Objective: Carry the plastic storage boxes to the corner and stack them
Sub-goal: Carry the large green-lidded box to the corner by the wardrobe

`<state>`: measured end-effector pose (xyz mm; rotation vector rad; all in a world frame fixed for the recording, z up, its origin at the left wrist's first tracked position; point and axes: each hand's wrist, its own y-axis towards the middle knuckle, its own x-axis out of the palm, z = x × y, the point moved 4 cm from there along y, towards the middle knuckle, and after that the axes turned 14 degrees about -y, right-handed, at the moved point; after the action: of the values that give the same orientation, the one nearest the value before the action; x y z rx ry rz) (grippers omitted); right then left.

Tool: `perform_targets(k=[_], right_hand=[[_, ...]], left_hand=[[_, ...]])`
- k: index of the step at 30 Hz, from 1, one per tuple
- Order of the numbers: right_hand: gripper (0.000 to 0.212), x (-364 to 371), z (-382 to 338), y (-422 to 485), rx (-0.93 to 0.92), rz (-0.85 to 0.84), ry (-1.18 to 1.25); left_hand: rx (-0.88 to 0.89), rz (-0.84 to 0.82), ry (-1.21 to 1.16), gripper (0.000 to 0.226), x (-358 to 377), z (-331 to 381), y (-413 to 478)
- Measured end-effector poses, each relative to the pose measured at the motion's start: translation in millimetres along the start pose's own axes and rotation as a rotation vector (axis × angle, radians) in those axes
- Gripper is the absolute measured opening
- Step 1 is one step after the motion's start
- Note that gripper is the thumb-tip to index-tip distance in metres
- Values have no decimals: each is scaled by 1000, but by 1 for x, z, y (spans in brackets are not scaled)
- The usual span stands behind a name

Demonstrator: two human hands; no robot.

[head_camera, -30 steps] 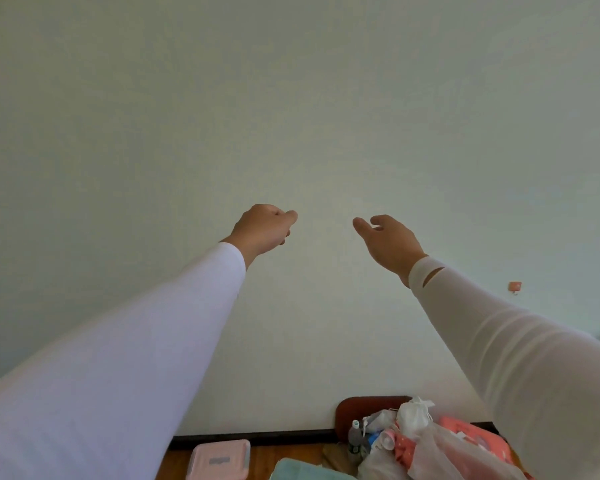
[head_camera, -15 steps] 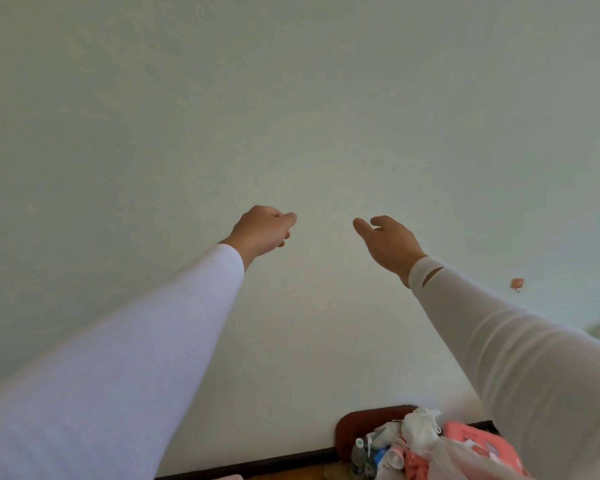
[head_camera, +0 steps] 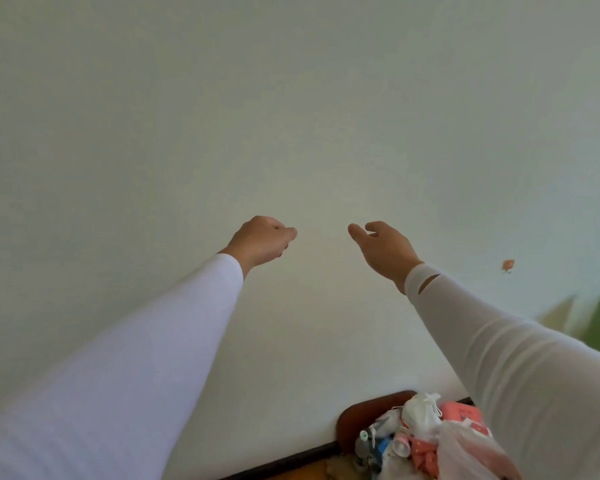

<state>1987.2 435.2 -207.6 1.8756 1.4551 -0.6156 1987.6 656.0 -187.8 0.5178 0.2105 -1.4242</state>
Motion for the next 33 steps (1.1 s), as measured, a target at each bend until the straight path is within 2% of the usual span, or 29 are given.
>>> perform_targets(k=[3,8,16,20,23,27,33], right_hand=[[64,9,6,7,9,-2,-1],[62,18,21,21,25,24,-18],[60,60,71,33,3,-7,-37],[62,92,113,35,-3,26,-90],[63,117,142,37,-4,39,-108],[65,147,173,34,-7,38,-128],[65,194,216,30,-12,26,-132]], left_hand=[[-10,-4,-3,18,3,-11,9],[-44,-2,-3,37,19,-27,22],[-17,36,127,22,69,-76,31],[12,77,277,27,101,-114,30],[38,95,276,19,122,-139,31],[32,103,275,28,147,-175,27],[16,108,279,26,178,-234,22]])
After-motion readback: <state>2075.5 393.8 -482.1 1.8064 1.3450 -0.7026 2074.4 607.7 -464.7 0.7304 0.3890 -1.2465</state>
